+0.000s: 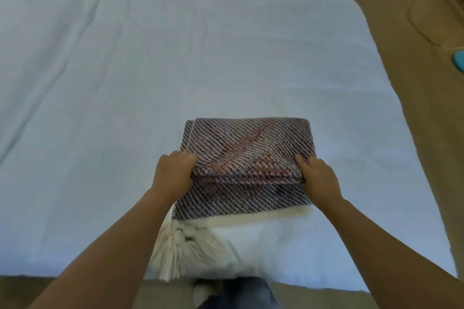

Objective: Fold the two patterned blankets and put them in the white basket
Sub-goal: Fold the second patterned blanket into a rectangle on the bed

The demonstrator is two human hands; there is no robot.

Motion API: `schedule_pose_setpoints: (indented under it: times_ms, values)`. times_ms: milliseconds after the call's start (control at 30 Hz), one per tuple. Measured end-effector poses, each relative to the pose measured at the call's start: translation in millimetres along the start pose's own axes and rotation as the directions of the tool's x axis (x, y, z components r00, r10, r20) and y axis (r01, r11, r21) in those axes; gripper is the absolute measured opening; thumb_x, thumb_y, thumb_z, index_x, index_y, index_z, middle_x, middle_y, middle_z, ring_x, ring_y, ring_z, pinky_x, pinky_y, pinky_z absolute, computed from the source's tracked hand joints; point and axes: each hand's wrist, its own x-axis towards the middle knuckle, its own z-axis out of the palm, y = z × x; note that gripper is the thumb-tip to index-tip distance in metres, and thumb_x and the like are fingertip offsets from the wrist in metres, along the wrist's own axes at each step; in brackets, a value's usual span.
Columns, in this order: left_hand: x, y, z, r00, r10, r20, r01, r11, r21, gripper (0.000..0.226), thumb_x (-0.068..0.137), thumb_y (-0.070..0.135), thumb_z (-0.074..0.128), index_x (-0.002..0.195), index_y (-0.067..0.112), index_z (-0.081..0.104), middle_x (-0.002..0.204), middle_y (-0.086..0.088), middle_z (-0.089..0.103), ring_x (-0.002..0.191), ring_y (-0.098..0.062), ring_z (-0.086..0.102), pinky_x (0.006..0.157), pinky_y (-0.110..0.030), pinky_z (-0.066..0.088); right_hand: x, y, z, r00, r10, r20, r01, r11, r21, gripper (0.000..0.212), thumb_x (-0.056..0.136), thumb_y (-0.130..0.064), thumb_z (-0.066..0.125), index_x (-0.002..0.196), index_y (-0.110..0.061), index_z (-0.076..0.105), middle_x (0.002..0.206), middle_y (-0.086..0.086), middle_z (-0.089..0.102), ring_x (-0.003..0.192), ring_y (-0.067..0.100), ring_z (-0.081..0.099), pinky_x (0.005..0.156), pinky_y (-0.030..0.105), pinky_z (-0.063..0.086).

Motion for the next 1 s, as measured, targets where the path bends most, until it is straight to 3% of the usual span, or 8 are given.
schedule_pose_setpoints:
  times_ms: [133,367,567,633,700,800,867,1000]
  values:
    - [-36,7,22,0.998,-0.039,0.058,0.037,0.999,0.023,0.017,0.072,0.002,0.053,0.086,0.013,0.052,0.089,-0.005,0.06,0.086,-0.027,0.054,0.067,-0.033,0.027,-30,-2,17,0.997,-0.039,0.066,0.043,0.997,-0.063,0.066,0.083,-0.009,0.055,0.144,-0.01,0.029,0.114,0.018,0.054,0.1,0.032,0.052,0.075,0.034,0.041]
    - [-63,18,53,0.994,-0.039,0.101,0.038,0.999,0.015,0.016,0.067,-0.001,0.063,0.08,0.008,0.059,0.078,-0.011,0.064,0.076,-0.029,0.06,0.067,-0.035,0.041,-55,0,45,0.984,-0.117,-0.135,0.097,0.985,-0.146,0.067,0.036,0.011,0.085,0.101,0.004,0.069,0.064,0.021,0.061,0.05,0.037,0.058,0.039,0.034,0.044]
    - [-78,27,74,0.907,-0.174,0.383,0.135,0.983,0.127,0.03,0.08,0.03,0.053,0.107,0.017,0.051,0.113,-0.002,0.056,0.111,-0.023,0.047,0.087,-0.036,0.035,-64,-3,71,0.972,0.019,0.236,0.009,0.993,-0.117,0.062,0.08,-0.023,0.052,0.139,-0.01,0.038,0.118,0.017,0.051,0.108,0.034,0.048,0.083,0.039,0.041]
    - [-70,32,67,0.924,-0.175,0.341,0.162,0.985,0.066,0.033,0.073,0.041,0.05,0.093,0.016,0.058,0.102,-0.002,0.062,0.104,-0.023,0.051,0.083,-0.036,0.036,-60,-8,62,0.988,-0.019,0.153,0.012,0.999,0.047,0.046,0.071,-0.031,0.044,0.1,-0.001,0.062,0.093,0.019,0.056,0.089,0.036,0.055,0.069,0.037,0.042]
    - [-56,38,58,0.963,-0.178,0.2,0.184,0.983,-0.009,0.043,0.066,0.049,0.037,0.079,0.014,0.06,0.086,-0.002,0.064,0.092,-0.024,0.054,0.075,-0.034,0.035,-49,-13,53,0.999,-0.022,-0.041,0.029,0.984,0.178,0.04,0.066,-0.031,0.036,0.068,0.002,0.058,0.073,0.019,0.054,0.07,0.035,0.055,0.058,0.035,0.042]
    - [-25,53,49,0.99,-0.141,-0.028,0.135,0.98,-0.147,0.059,0.075,0.049,0.029,0.107,0.013,0.063,0.107,-0.006,0.064,0.103,-0.026,0.054,0.083,-0.038,0.038,-18,-26,44,0.986,0.019,-0.163,0.021,0.97,0.241,0.049,0.079,-0.03,0.037,0.107,0.003,0.059,0.109,0.024,0.057,0.102,0.039,0.053,0.088,0.045,0.044]
    - [-1,66,53,0.993,-0.117,0.0,0.115,0.977,-0.18,0.06,0.087,0.049,0.032,0.138,0.019,0.041,0.142,-0.005,0.045,0.132,-0.023,0.037,0.104,-0.044,0.028,4,-35,45,0.993,0.016,-0.113,0.014,0.966,0.258,0.055,0.09,-0.032,0.04,0.138,-0.006,0.037,0.145,0.019,0.035,0.135,0.036,0.029,0.113,0.046,0.021]
    - [42,95,79,0.989,-0.11,0.103,0.119,0.988,-0.094,0.073,0.089,0.064,0.02,0.148,0.029,-0.007,0.158,-0.003,-0.008,0.145,-0.023,-0.011,0.114,-0.05,-0.006,46,-42,61,0.987,-0.122,-0.101,0.138,0.976,0.167,0.064,0.094,-0.043,0.033,0.149,-0.022,0.006,0.159,0.007,0.003,0.146,0.026,-0.005,0.114,0.042,-0.009]
